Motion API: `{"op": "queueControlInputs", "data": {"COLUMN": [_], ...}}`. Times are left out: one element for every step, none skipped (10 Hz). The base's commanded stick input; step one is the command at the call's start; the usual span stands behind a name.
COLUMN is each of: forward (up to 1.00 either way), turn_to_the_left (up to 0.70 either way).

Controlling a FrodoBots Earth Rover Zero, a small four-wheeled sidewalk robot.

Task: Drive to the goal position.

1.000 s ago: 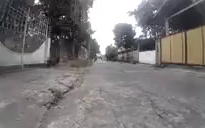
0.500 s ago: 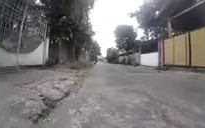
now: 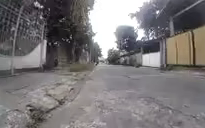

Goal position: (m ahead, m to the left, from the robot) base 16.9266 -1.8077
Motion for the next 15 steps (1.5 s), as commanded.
{"op": "queueControlInputs", "data": {"forward": [0.68, 0.68, 0.68, 0.68, 0.68, 0.68, 0.68, 0.68, 0.68, 0.68, 0.68, 0.68, 0.68, 0.68, 0.68], "turn_to_the_left": [0.00, 0.00, 0.00, 0.00, 0.00, 0.00, 0.00, 0.00, 0.00, 0.00, 0.00, 0.00, 0.00, 0.00, 0.00]}}
